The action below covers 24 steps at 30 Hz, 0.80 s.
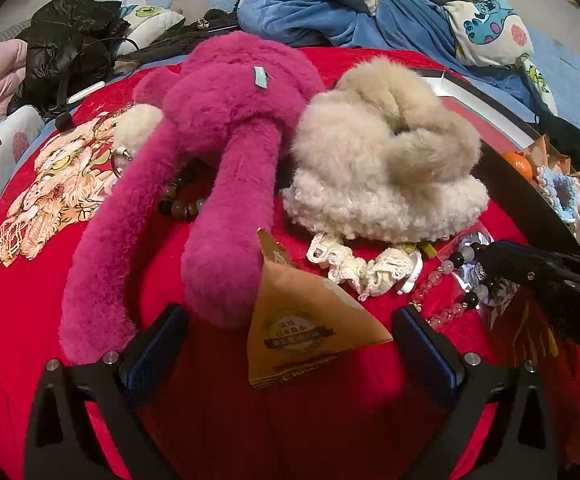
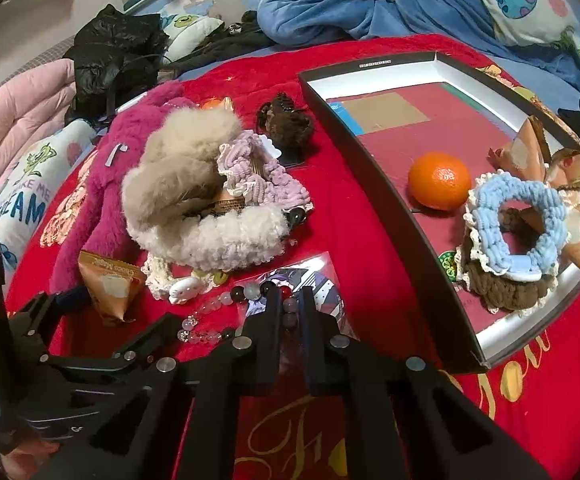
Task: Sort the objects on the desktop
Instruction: 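Grasp the orange triangular snack packet with the left gripper while the right grasps the beaded bracelet, then lift the packet and bracelet and carry both toward the black box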
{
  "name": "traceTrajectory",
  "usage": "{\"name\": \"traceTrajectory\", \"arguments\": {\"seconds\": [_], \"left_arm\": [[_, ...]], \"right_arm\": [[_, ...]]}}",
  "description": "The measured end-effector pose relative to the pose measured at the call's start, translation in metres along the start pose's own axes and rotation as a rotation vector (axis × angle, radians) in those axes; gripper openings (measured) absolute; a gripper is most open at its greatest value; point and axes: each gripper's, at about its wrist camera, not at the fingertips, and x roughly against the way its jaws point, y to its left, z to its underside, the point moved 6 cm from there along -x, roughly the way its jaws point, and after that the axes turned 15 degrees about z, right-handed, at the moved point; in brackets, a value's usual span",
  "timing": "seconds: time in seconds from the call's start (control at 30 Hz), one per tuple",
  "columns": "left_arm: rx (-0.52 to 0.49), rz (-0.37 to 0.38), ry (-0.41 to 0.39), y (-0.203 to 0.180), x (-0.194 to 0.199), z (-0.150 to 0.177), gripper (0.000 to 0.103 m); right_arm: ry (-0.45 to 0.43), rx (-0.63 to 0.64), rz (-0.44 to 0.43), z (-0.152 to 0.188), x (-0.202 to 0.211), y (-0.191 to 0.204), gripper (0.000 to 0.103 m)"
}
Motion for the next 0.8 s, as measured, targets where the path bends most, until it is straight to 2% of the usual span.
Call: {"name": "traceTrajectory", "arguments": {"seconds": [0.13,0.2,0.3,0.37,0.6,0.67,0.8], "left_arm": [[0.005,-0.031,-0.01,-0.002,0.005,0.002,0.087],[-0.005,-0.024,-0.008,-0.004,0.006,0.0,0.081],[-0.03,-0.02,-0.012,-0.01,0.01,-0.002,0.066],[-0.046,-0.012,-0.015,-0.017,0.011,0.002,0.052],[-0.05,-0.003,-0.021,-0.02,0.008,-0.001,0.05],[-0.056,0.001,-0.022,-0.013,0.026,0.016,0.05],[-0.06,0.007,-0.029,-0.011,0.036,0.022,0.05]], "right_arm": [[0.002,-0.006,0.001,-0.001,0.002,0.001,0.009],[0.005,-0.021,-0.009,-0.001,0.002,0.0,0.009],[0.009,-0.037,-0.026,-0.002,0.003,-0.002,0.009],[0.006,-0.041,-0.03,-0.003,0.005,-0.002,0.009],[-0.016,-0.05,-0.054,-0.006,0.015,-0.001,0.009],[-0.024,-0.05,-0.06,-0.007,0.018,0.0,0.009],[-0.034,-0.06,-0.08,-0.01,0.024,0.001,0.009]]}}
